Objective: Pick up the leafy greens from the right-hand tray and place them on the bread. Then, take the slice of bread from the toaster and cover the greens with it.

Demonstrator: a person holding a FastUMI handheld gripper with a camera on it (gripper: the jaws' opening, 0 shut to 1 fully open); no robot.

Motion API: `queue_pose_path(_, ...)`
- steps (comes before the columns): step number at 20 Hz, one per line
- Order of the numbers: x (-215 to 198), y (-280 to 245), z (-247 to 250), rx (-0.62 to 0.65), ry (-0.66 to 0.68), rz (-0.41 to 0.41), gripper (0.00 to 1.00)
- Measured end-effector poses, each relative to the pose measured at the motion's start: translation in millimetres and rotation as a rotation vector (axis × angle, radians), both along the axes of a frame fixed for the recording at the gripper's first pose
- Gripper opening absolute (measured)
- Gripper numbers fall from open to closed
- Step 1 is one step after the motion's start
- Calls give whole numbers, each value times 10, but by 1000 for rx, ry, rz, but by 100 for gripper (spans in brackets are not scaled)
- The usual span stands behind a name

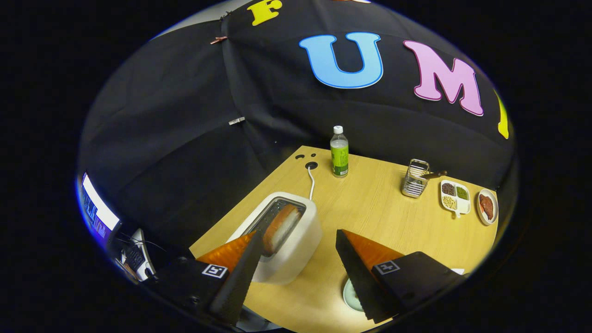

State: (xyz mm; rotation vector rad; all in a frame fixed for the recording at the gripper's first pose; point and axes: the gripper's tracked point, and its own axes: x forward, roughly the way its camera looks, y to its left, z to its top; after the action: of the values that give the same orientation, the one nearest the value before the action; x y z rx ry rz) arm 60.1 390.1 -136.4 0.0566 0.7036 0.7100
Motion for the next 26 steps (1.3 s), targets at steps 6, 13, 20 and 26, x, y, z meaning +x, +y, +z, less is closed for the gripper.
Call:
queue_pose_path(6,95,403,-246,-9,20,-17,98)
queue_pose_path(13,145,632,-603,-25,91,-64,92)
queue_pose_path(20,141,724,-734,-51,96,-83,44)
queue_pose_path(26,135,684,-746,-51,162,-96,16)
